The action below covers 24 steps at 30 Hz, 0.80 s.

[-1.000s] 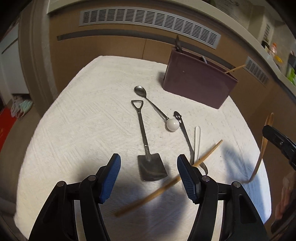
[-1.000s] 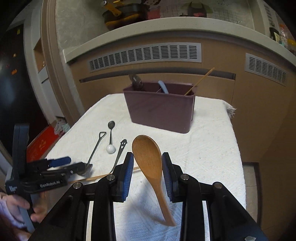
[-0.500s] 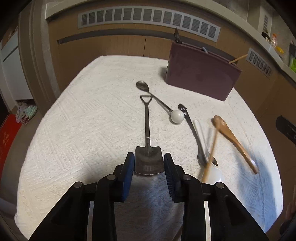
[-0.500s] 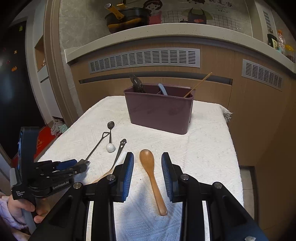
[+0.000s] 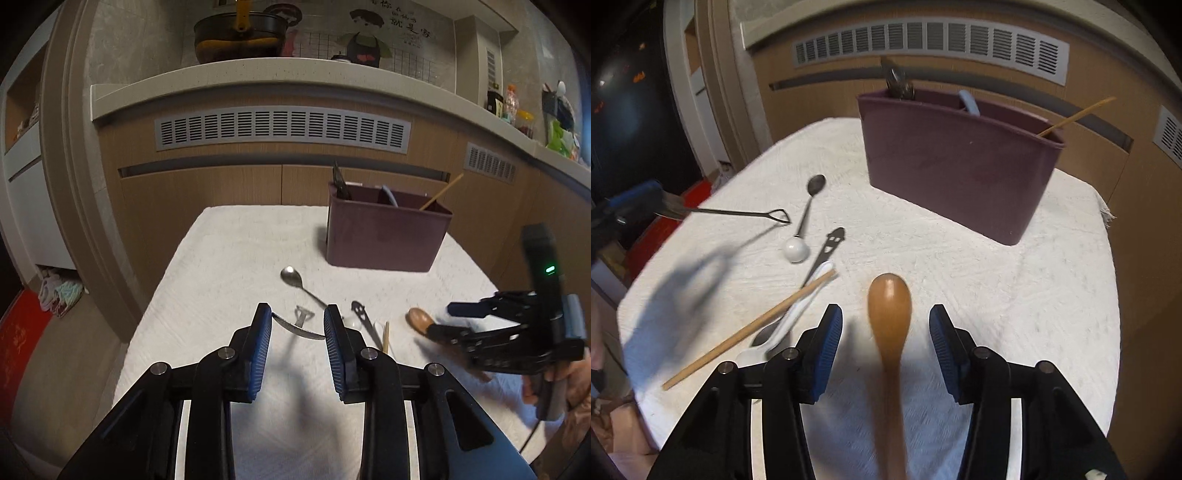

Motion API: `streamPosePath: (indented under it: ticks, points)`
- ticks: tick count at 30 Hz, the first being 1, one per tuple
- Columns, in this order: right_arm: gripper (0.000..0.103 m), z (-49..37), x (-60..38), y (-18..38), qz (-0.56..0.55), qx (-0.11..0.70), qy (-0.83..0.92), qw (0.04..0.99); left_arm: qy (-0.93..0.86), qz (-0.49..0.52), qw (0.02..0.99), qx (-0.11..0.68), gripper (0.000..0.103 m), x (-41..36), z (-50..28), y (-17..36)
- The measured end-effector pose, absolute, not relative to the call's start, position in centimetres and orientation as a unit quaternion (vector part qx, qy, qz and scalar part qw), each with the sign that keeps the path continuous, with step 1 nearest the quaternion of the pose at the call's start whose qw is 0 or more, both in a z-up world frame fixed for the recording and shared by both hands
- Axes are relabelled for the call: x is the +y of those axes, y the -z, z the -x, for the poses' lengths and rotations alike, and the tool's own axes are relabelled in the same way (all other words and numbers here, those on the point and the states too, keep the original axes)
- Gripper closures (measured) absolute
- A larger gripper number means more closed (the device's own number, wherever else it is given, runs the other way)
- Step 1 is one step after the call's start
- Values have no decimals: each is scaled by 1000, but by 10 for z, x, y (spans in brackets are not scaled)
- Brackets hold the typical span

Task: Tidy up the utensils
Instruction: 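Lift the wooden spoon with the right tool while the left tool grasps the shovel spatula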

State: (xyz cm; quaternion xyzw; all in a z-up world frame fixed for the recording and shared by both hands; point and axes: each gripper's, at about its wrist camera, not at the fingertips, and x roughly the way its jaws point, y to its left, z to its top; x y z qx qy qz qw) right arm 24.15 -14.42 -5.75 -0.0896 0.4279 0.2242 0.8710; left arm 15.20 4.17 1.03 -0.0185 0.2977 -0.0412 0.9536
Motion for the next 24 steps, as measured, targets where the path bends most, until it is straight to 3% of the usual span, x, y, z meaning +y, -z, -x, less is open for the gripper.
streamPosePath:
  ticks: [4,7,24]
  points:
    - [56,-257,-135,74,93,455,-240,852,48,25,954,296,73,45,-158,-16]
    - [76,-254,-131,71,105,448,-232,857,52,26,954,294,74,47,-160,-18]
    - [76,-180,-166,-37,2,307,-221,926,88,32,959,268,82,42,-142,-48]
